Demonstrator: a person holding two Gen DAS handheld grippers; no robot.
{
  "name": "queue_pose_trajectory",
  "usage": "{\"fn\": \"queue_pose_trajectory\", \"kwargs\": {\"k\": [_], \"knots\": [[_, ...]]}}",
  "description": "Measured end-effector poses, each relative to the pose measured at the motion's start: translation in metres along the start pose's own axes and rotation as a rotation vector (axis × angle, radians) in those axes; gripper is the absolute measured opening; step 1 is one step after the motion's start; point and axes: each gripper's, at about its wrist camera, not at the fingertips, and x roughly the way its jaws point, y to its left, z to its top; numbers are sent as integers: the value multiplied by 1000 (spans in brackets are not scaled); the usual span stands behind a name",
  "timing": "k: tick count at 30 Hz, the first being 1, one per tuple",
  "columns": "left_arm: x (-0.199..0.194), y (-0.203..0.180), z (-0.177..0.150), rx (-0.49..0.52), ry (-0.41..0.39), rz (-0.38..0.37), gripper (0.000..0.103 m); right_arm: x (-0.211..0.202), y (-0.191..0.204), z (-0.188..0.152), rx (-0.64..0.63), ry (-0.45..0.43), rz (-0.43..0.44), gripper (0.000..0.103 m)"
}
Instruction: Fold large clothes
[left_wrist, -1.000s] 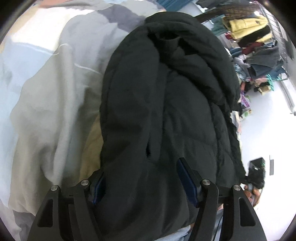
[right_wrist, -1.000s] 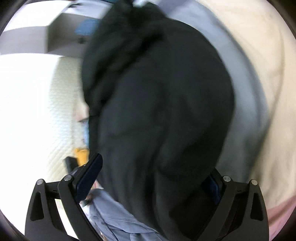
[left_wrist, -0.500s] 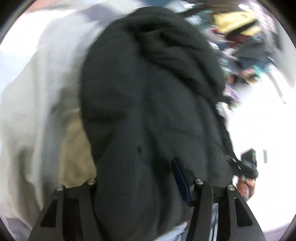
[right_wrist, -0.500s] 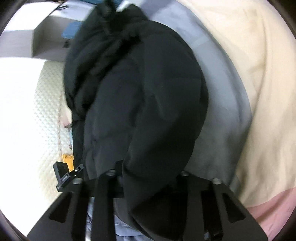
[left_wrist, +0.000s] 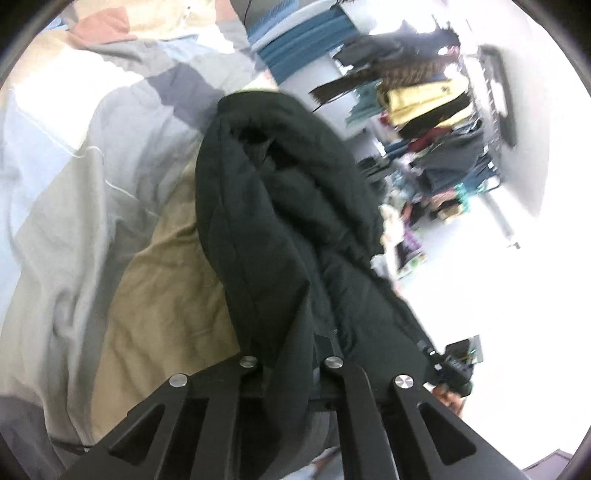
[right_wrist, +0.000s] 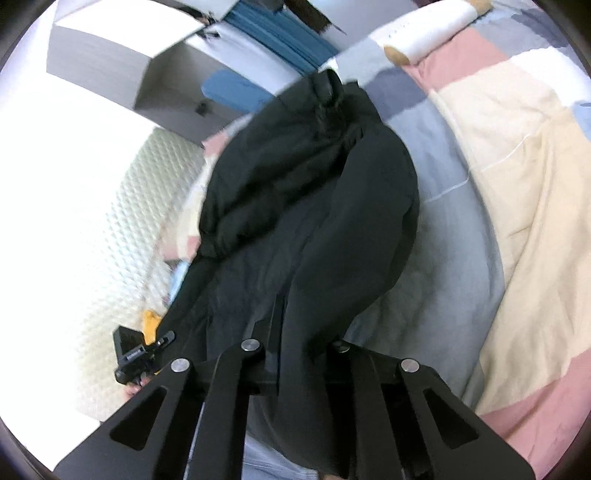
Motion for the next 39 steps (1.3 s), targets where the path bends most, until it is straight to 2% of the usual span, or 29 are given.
{"fn": "queue_pose_trajectory", "kwargs": {"k": [6,9,11,15,20,23,26,29,33,36,39], "knots": [[-67,-21,5,6,-55,-75,4,-59,26,-16,-56,-82,59,7],[-102,-38,-2,40,-80,-87,4,-88,39,-30,-89,-116,87,7],[-122,-49,-8,58,-90,-88,4,-111,48,-46,-88,-137,129,7],[-168,-67,-27,100,-93,-79,4,-149,76,-79,-121,-159,160,8],[-208,-88,-52,143,-89,-59,4,-189,101,-111,-158,-183,148,8],[-221,-98,-62,167,-68,-33,5,-202,108,-117,-169,-183,100,8],[-221,-108,-59,193,-57,-9,5,-208,107,-111,-151,-182,86,8],[-214,-119,-40,224,-75,1,5,-205,106,-91,-145,-202,80,8],[-193,-141,1,266,-115,27,5,-197,104,-55,-131,-239,80,8],[-174,-149,32,225,-120,26,5,-185,103,-20,-112,-238,59,8],[-154,-165,62,239,-130,55,5,-174,100,14,-84,-250,35,9]]}}
